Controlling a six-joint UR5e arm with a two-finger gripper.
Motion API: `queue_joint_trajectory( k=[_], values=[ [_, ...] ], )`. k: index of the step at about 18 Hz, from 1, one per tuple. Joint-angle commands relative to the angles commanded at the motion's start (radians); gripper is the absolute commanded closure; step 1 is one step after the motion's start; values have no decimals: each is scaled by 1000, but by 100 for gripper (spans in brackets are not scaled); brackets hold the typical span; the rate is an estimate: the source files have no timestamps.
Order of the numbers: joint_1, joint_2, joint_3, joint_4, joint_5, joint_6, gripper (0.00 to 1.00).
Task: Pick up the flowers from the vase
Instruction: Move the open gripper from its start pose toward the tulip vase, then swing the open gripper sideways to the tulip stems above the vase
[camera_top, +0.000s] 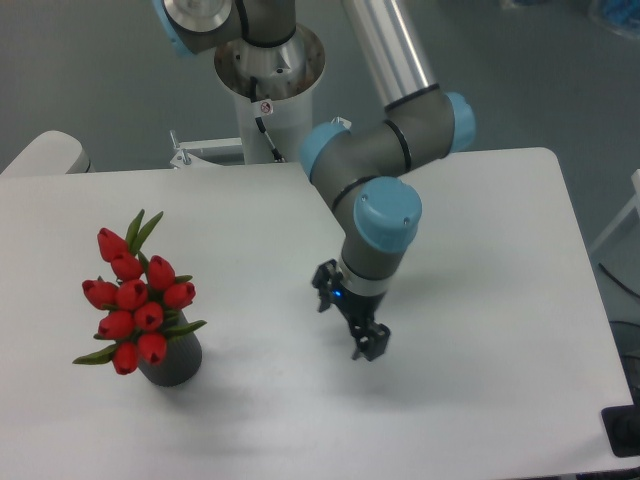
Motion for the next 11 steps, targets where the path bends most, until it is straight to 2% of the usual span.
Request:
queue_joint_trajectory(
  k=[5, 8, 11],
  values=[
    [3, 74, -78, -8, -195, -41, 0],
    [11, 89, -85, -8, -344, -132, 0],
    [9, 94, -85, -6, -411, -166, 0]
  ],
)
